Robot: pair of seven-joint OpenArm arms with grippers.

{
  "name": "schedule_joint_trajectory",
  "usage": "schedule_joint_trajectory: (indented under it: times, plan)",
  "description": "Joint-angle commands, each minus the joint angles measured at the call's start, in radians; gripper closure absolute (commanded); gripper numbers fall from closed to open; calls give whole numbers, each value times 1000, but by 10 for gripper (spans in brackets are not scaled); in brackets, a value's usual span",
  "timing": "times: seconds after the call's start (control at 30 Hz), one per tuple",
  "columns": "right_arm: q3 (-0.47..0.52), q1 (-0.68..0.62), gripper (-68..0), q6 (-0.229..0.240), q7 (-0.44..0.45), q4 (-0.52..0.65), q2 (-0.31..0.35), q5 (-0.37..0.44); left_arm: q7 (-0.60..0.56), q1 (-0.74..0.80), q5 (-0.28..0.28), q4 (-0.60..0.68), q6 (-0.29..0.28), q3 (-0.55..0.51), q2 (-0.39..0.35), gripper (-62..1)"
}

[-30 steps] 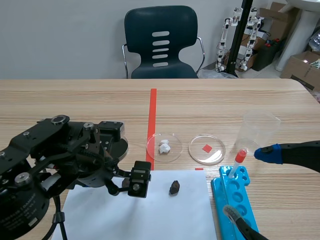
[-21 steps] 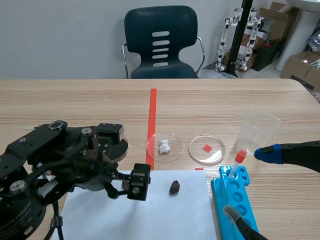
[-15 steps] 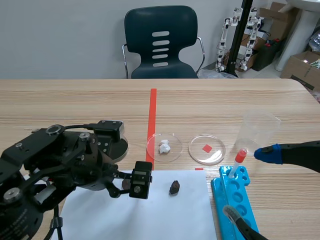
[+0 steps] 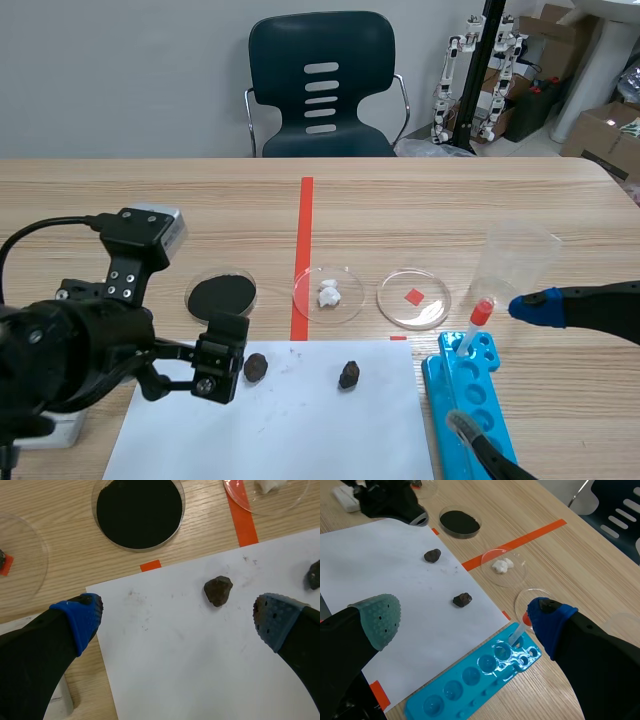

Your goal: Return to the home posture

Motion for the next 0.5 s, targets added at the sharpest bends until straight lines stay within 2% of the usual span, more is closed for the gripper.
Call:
schedule_joint_trajectory:
  times: [0.0, 0.2, 0.3, 0.47]
  plan:
    - [1, 1, -529, 0, 11, 5, 0, 10, -51, 60, -5, 41, -29, -28, -13, -623]
    - [1, 1, -529, 0, 11, 5, 0, 10, -254, 306, -5, 164, -178, -181, -41, -623]
    - [1, 1, -529, 0, 11, 5, 0, 10, -352, 430, 6, 216, -236, -263, -40, -623]
    - [1, 1, -529, 0, 11, 5, 0, 10, -497, 614, 69, 296, -267, -352, -40, -623]
